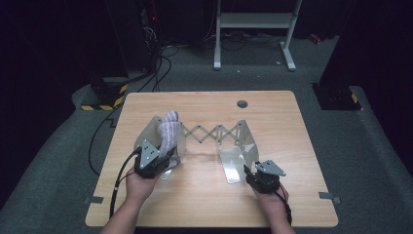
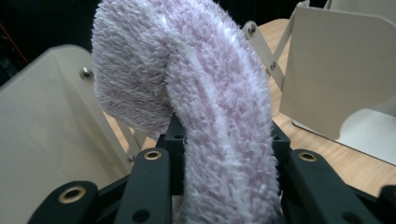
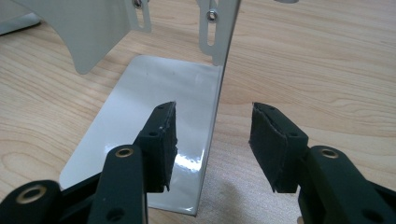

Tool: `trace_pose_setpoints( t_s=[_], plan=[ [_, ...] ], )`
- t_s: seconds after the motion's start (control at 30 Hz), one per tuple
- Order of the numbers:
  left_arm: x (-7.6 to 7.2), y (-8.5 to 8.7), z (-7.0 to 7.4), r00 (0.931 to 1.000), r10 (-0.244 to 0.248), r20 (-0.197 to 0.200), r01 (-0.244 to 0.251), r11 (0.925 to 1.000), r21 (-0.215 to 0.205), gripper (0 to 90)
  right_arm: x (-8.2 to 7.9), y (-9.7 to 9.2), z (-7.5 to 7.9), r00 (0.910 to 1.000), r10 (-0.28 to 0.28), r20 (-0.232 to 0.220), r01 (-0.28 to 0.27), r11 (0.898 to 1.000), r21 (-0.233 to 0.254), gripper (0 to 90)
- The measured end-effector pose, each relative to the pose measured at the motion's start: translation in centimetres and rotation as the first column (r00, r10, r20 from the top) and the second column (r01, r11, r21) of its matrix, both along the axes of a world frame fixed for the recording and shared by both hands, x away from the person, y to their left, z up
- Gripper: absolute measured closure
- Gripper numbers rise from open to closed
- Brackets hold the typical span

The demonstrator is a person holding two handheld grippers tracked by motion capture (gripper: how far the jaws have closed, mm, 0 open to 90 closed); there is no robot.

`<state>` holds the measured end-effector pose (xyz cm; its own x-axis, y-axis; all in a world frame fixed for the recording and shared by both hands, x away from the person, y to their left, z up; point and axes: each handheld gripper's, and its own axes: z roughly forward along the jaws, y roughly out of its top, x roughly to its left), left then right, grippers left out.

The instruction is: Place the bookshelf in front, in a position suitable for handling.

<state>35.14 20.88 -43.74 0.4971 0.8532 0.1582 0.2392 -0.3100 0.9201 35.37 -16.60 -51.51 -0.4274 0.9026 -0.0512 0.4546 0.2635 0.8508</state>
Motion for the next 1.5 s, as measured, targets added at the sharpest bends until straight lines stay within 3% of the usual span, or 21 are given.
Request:
trace_pose_setpoints(
  t_s=[0.17,0.33,0.73,0.9,1.13,1.5],
  plan=[
    [0.4,-0.3,0.4,1.0,0.007,0.006,-0.007,1.0,0.005,63.7,0.0,0.1,-0.1,1.0,0.001,-0.003,-0.001,1.0,-0.001,51.2],
    [0.3,-0.6,-0.6,1.0,0.007,-0.004,-0.007,0.9998,0.017,63.8,0.0,0.1,-0.1,1.0,0.004,-0.003,-0.004,1.0,-0.001,51.2],
    [0.1,-0.8,-5.1,0.9949,0.013,-0.1,-0.007,0.9979,0.064,63.8,0.0,0.1,-0.2,0.9999,0.01,-0.008,-0.01,1.0,-0.002,51.1],
    [0.0,-0.9,-6.7,0.9866,0.012,-0.163,-0.001,0.9978,0.066,63.8,0.0,0.1,-0.2,0.9999,0.009,-0.009,-0.009,1.0,-0.002,51.0],
    [-0.6,-0.6,-5.6,0.9869,0.006,-0.161,-0.001,0.9997,0.026,63.6,0.0,0.1,-0.2,0.9999,0.011,-0.01,-0.011,1.0,-0.001,50.9],
    [-1.3,-0.3,-2.2,0.9964,0.001,-0.085,-0.003,0.9997,-0.024,63.5,0.0,0.1,-0.2,0.9999,0.012,-0.01,-0.012,1.0,-0.002,50.8]
  ],
)
